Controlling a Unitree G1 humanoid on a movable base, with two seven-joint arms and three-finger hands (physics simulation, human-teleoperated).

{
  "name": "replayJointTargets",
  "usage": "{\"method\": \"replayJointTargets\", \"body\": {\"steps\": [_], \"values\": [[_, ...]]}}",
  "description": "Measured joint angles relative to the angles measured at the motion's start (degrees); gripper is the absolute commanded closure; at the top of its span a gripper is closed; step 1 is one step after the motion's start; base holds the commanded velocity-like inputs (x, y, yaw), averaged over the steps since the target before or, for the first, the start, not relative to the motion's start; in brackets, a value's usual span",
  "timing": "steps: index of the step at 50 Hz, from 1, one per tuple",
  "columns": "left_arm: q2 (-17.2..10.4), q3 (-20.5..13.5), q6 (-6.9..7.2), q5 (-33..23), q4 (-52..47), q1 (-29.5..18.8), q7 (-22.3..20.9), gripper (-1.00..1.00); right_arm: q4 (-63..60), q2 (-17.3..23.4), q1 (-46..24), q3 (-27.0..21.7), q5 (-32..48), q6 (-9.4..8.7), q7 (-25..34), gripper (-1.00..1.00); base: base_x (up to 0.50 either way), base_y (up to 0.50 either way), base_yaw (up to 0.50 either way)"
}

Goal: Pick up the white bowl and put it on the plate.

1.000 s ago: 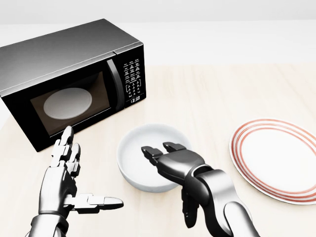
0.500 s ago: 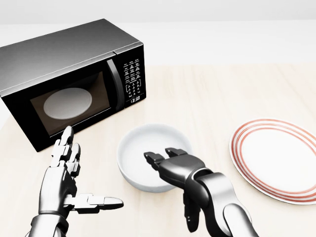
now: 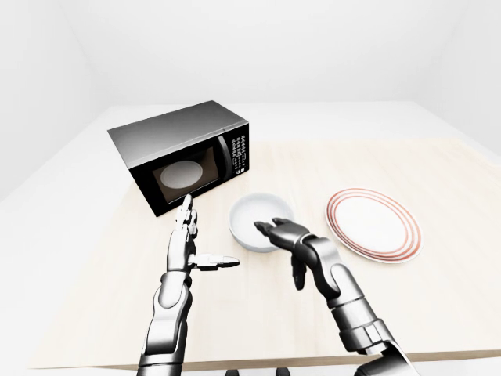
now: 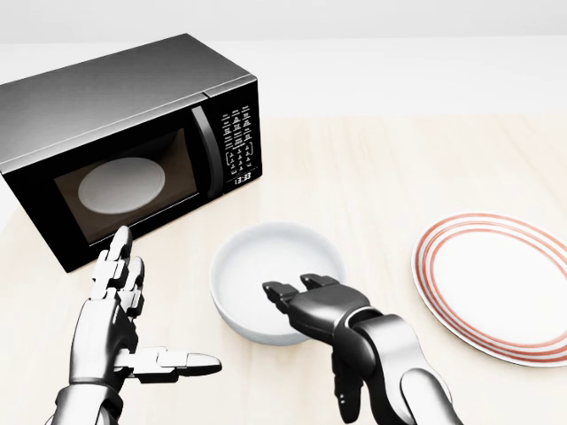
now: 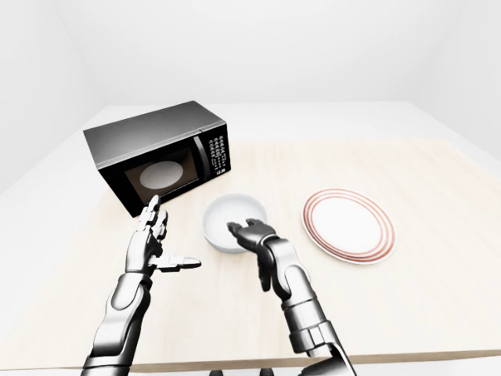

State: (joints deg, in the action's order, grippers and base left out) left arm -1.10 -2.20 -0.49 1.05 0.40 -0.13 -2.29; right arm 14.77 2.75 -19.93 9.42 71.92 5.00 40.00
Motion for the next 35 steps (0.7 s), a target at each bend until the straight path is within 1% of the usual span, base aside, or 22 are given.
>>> {"method": "replayJointTargets", "body": {"steps": [1,2,3,17,26,35], "values": [[0.0,0.0,0.00,0.0,0.0,0.0,0.0,-1.00,0.0,0.0,0.0,0.0,0.0,0.00,0.0,-1.00,0.00,0.00,0.00],[0.0,0.0,0.01,0.0,0.0,0.0,0.0,-1.00,0.1,0.0,0.0,0.0,0.0,0.00,0.0,0.12,0.00,0.00,0.00],[0.0,0.0,0.01,0.0,0.0,0.0,0.0,-1.00,0.0,0.0,0.0,0.0,0.0,0.00,0.0,1.00,0.00,0.00,0.00],[0.0,0.0,0.01,0.0,0.0,0.0,0.0,-1.00,-0.7,-0.2,-0.8,-0.2,-1.6,0.00,0.0,1.00,0.00,0.00,0.00],[0.0,0.0,0.00,0.0,0.0,0.0,0.0,-1.00,-0.3,-0.7,-0.6,0.1,0.2,0.01,0.0,1.00,0.00,0.00,0.00],[0.0,0.0,0.00,0.0,0.0,0.0,0.0,-1.00,0.0,-0.9,-2.3,-0.6,-0.5,0.00,-0.7,1.00,0.00,0.00,0.00]]}}
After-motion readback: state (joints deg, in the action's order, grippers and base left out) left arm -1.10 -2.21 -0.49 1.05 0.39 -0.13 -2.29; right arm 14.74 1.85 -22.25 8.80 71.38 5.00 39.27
